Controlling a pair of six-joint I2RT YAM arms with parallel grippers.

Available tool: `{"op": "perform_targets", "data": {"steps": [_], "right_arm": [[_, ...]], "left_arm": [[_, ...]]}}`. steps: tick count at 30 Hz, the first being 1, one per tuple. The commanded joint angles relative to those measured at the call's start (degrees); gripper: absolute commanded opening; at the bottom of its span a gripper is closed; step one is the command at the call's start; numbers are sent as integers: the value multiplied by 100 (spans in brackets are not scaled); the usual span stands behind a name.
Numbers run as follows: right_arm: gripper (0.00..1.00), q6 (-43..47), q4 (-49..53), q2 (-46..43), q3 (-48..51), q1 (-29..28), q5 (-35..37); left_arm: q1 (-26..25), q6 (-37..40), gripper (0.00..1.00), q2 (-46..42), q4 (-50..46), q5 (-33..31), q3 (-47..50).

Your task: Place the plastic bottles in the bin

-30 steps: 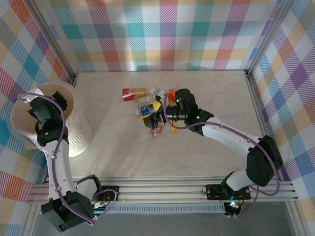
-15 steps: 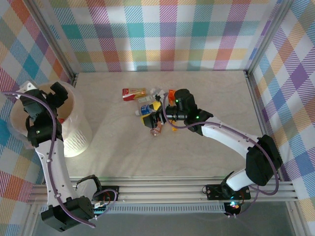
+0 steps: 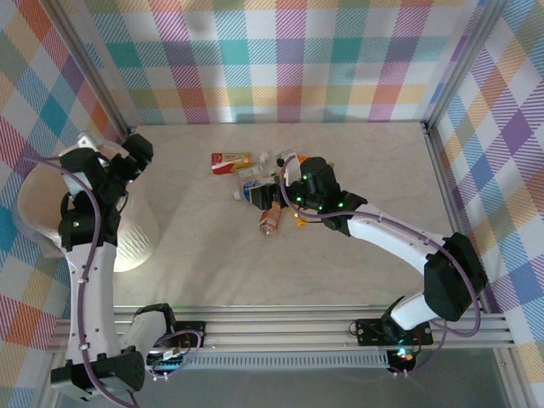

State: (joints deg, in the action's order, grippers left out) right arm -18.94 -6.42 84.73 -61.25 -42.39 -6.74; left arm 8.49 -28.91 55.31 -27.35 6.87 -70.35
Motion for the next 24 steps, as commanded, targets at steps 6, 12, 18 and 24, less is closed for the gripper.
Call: {"op": "perform_targets", "data": {"steps": [6, 12, 18, 24], "right_arm": [[100, -784, 468, -78, 312, 265, 997], [100, -886, 850, -145, 515, 562, 1232], [100, -897, 1391, 33, 521, 1079, 1034], [100, -918, 1829, 428, 373, 1356, 734]], "left_arm": [[-1660, -387, 100, 221, 449, -534, 42], [-2740, -444, 100, 823, 663, -1083, 8], [-3380, -479, 100, 1513, 676, -1265, -83], [-3625, -657, 100, 2065, 512, -1276, -72]]}}
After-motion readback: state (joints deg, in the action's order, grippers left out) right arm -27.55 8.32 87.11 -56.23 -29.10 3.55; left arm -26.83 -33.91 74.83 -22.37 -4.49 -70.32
